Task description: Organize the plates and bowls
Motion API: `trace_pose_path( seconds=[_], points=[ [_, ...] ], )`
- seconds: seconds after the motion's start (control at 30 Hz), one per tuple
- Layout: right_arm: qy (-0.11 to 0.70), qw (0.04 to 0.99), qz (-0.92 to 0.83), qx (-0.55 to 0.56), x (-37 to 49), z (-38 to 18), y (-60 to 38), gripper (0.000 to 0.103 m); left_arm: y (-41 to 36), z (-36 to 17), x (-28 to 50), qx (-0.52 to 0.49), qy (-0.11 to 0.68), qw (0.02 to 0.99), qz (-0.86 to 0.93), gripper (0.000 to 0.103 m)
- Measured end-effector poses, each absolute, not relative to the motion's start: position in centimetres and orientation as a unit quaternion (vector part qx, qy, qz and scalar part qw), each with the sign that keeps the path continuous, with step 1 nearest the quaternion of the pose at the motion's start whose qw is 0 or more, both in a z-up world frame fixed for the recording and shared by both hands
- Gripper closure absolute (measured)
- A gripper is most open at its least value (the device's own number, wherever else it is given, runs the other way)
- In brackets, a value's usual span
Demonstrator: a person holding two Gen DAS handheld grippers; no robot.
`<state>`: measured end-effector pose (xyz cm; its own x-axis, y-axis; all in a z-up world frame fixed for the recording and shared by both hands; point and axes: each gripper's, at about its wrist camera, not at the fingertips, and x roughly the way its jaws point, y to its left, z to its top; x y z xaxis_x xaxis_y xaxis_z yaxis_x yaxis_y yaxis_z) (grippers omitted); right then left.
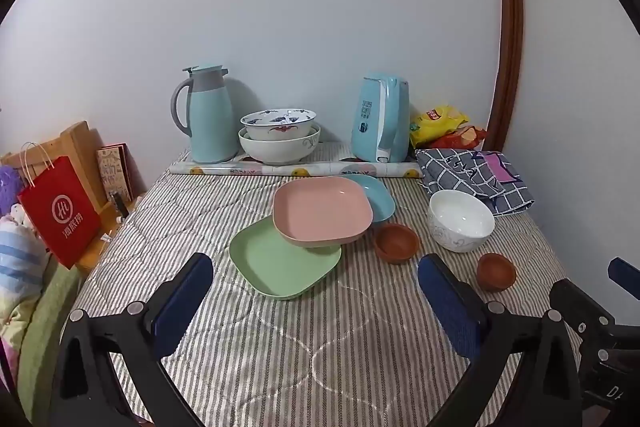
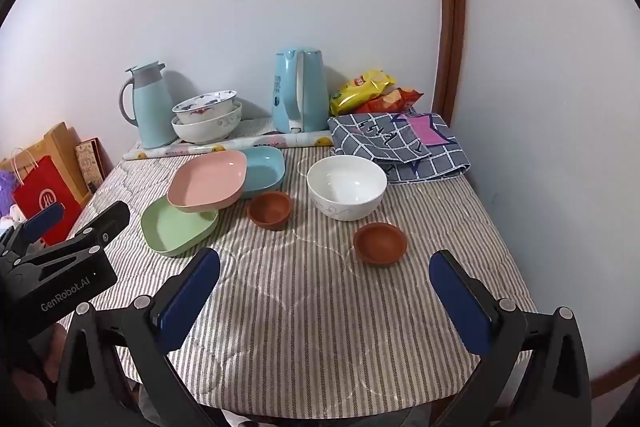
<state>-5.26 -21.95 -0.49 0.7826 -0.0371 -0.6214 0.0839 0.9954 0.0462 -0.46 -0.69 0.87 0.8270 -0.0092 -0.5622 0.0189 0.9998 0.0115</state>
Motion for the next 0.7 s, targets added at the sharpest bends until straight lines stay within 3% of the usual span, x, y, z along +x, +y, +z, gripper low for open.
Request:
trace_pose_path(
  seconds=[0.7],
  points=[
    [0.323, 0.945, -0.03, 0.037, -5.67, -0.15, -21.45, 0.0, -0.37, 0.86, -1.18, 0.006, 0.285, 0.959, -0.011, 0.0]
  ],
)
